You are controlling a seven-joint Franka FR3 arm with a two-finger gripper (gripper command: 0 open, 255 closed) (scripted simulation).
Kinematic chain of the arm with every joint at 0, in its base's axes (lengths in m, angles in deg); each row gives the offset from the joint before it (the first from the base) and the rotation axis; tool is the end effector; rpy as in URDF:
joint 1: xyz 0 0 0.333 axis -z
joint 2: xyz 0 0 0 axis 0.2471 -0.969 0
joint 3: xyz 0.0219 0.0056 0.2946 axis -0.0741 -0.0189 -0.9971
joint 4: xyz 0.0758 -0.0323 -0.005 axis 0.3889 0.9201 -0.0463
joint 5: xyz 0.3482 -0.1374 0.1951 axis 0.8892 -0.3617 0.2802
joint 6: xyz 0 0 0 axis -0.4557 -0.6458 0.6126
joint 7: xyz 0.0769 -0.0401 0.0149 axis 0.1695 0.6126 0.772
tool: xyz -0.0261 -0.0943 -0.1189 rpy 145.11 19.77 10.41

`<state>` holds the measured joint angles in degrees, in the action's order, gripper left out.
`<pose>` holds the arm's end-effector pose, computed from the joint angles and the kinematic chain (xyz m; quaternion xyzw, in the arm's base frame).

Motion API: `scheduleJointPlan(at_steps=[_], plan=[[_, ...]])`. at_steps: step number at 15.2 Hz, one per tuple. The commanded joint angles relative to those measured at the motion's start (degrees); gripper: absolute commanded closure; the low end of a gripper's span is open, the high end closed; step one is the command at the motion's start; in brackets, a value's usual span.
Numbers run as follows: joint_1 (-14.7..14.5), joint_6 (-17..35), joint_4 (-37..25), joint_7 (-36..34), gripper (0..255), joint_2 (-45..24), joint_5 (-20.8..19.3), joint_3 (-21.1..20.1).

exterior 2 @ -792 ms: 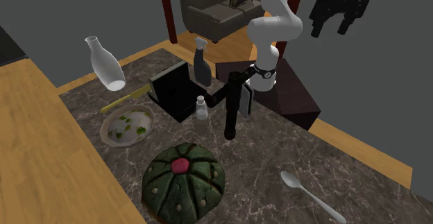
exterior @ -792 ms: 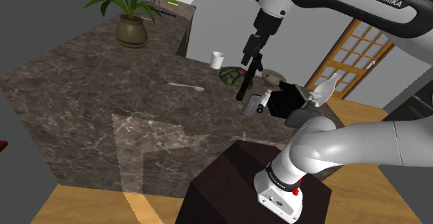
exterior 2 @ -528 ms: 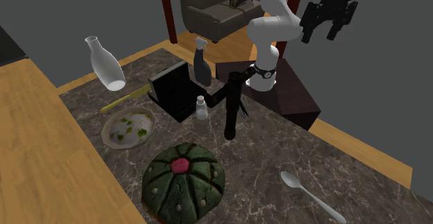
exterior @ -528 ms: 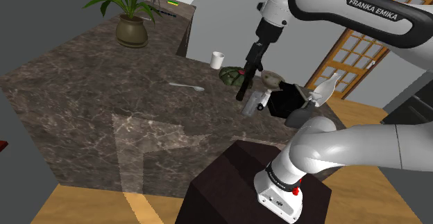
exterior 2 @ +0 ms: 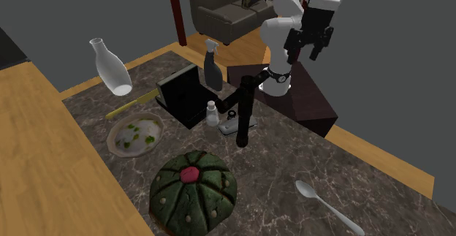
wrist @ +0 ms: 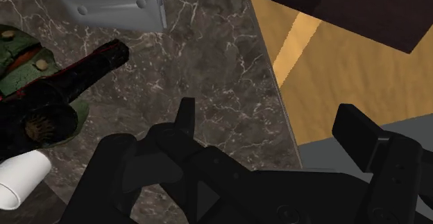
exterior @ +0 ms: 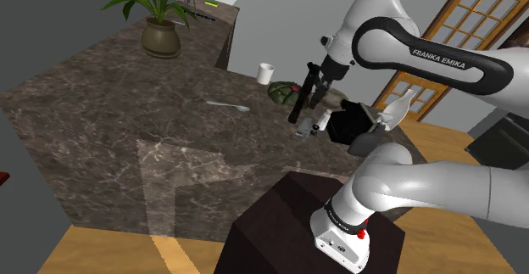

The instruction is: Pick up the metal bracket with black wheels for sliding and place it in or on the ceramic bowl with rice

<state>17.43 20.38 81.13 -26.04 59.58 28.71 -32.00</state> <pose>0.3237 -0.0637 0.4617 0.9878 0.1434 0.0411 0.0437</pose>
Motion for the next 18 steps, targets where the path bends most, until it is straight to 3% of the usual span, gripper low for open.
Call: scheduleJointPlan(at_steps=[1,8,14,18], plan=[[0.9,2.7,3.7,2.8,0,1.7,-2.3,2.2],[6.0,13.0,13.7,13.0,0,3.6,-12.0,11.7],[11.1,24.8,18.2,21.6,0,-1.4,-21.5,21.5],[11.5,29.7,19.5,21.2,0,-5.0,-23.2,23.1]])
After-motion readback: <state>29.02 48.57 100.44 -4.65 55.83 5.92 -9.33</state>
